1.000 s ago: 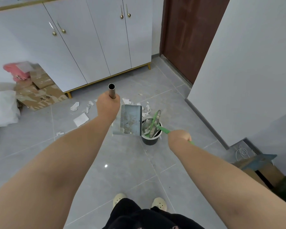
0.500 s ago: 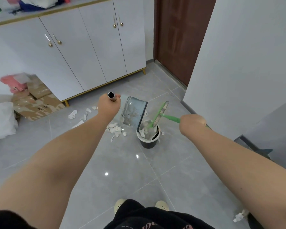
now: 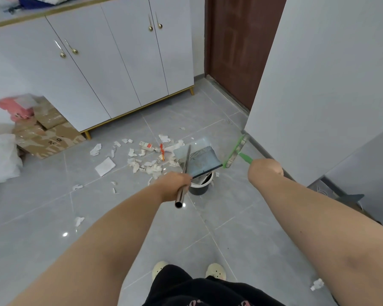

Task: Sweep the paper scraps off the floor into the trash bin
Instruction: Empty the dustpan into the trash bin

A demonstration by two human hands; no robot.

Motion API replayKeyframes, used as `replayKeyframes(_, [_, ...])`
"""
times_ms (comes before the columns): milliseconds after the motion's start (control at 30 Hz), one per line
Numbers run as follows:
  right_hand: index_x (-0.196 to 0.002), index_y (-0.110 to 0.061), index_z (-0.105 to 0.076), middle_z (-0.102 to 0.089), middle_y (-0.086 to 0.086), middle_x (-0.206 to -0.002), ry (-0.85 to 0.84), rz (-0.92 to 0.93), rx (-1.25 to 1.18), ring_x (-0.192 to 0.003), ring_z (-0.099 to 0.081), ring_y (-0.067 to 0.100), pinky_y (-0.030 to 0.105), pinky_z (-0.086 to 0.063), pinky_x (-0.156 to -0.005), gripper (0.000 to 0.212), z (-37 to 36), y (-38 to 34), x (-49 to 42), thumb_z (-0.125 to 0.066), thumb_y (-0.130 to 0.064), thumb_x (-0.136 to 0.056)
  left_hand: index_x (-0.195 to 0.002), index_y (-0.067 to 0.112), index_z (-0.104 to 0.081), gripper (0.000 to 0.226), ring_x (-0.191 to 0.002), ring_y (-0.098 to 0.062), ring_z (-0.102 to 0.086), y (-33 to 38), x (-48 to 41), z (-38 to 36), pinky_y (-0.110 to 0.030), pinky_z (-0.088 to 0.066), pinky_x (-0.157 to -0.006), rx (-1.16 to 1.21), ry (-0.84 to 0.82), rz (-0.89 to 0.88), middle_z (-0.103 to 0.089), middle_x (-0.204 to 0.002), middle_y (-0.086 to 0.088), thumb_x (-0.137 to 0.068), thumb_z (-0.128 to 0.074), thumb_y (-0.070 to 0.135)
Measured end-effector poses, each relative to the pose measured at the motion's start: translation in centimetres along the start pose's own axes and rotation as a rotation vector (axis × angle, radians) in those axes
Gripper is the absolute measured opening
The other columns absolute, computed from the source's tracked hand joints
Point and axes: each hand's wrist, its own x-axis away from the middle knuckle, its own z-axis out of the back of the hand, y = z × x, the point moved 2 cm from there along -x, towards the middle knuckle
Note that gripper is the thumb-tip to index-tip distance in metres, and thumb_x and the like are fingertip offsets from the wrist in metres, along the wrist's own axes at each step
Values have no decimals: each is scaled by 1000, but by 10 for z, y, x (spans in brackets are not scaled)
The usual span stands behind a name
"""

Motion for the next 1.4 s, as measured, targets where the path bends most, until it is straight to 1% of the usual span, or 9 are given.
replayKeyframes(200, [-121, -13, -59, -59, 1, -120, -12, 20, -19, -110, -58, 21, 28, -48, -81, 34, -11, 3, -5, -50, -4, -90, -96, 7, -63, 18, -100, -29, -60, -6, 11, 6, -35, -45, -86, -505, -65, -277, -59, -123, -10, -89, -46, 8])
replayKeyframes(667, [-121, -14, -60, -61, 1, -117, 4, -5, 102, -102, -62, 20, 28, -45, -66, 37, 7, -3, -9, -54, -2, -87, -106, 6, -62, 24, -82, -31, -59, 5, 24, 34, -37, -47, -73, -655, -28, -456, -61, -105, -10, -93, -44, 11])
replayKeyframes(800, [-124, -12, -58, -61, 1, -116, 11, -7, 147, -101, -63, 20, 27, -49, -67, 39, 5, -3, -10, -53, -2, -87, -101, 8, -69, 22, -81, -28, -66, 0, 22, 44, -37, -53, -73, -498, 183, -388, -69, -101, -9, -84, -56, 7])
replayKeyframes(900, [-123, -13, -59, -61, 2, -117, 23, 0, 165, -105, -62, 23, 31, -53, -76, 38, 2, -7, -10, -54, -2, -86, -92, 1, -65, 12, -79, -31, -63, 0, 18, 58, -38, -50, -73, -122, 377, -163, -64, -90, -20, -89, -59, 11])
replayKeyframes(1000, [-123, -12, -59, -61, 2, -117, 63, 13, 170, -105, -61, 24, 32, -47, -66, 38, 2, -8, -10, -55, -2, -86, -100, 3, -72, 21, -98, -27, -67, -2, 16, 77, -31, -50, -89, 165, 702, -18, -71, -106, -12, -88, -56, 7])
replayKeyframes(1100, [-125, -13, -58, -61, 2, -120, 109, 18, 141, -108, -60, 22, 30, -43, -66, 39, 3, -9, -14, -53, -2, -88, -98, 7, -74, 24, -96, -18, -67, -14, 22, 103, -24, -50, -89, 517, 1023, 176, -72, -105, -6, -86, -54, 2])
replayKeyframes(1233, [-131, -10, -52, -58, 5, -125, 195, 74, 127, -113, -59, 27, 34, -51, -80, 42, 11, -24, -13, -49, -3, -90, -95, 10, -72, 24, -89, -12, -67, -51, 44, 131, -22, -52, -82, 925, 1180, 421, -69, -102, -5, -87, -50, 6])
replayKeyframes(1333, [-135, -7, -46, -56, 9, -128, 245, 130, 144, -115, -58, 28, 36, -51, -85, 45, 24, -49, -5, -49, -1, -90, -78, 22, -68, 20, -91, -27, -67, -91, 69, 139, -41, -55, -87, 975, 1275, 550, -69, -91, -6, -80, -49, 13])
replayKeyframes(1400, [-137, -7, -42, -56, 11, -128, 265, 159, 110, -117, -56, 30, 38, -51, -89, 47, 33, -72, 1, -47, -1, -91, -69, 23, -61, 21, -83, -25, -63, -111, 83, 139, -35, -54, -81, 994, 1312, 636, -64, -82, -4, -82, -49, 11])
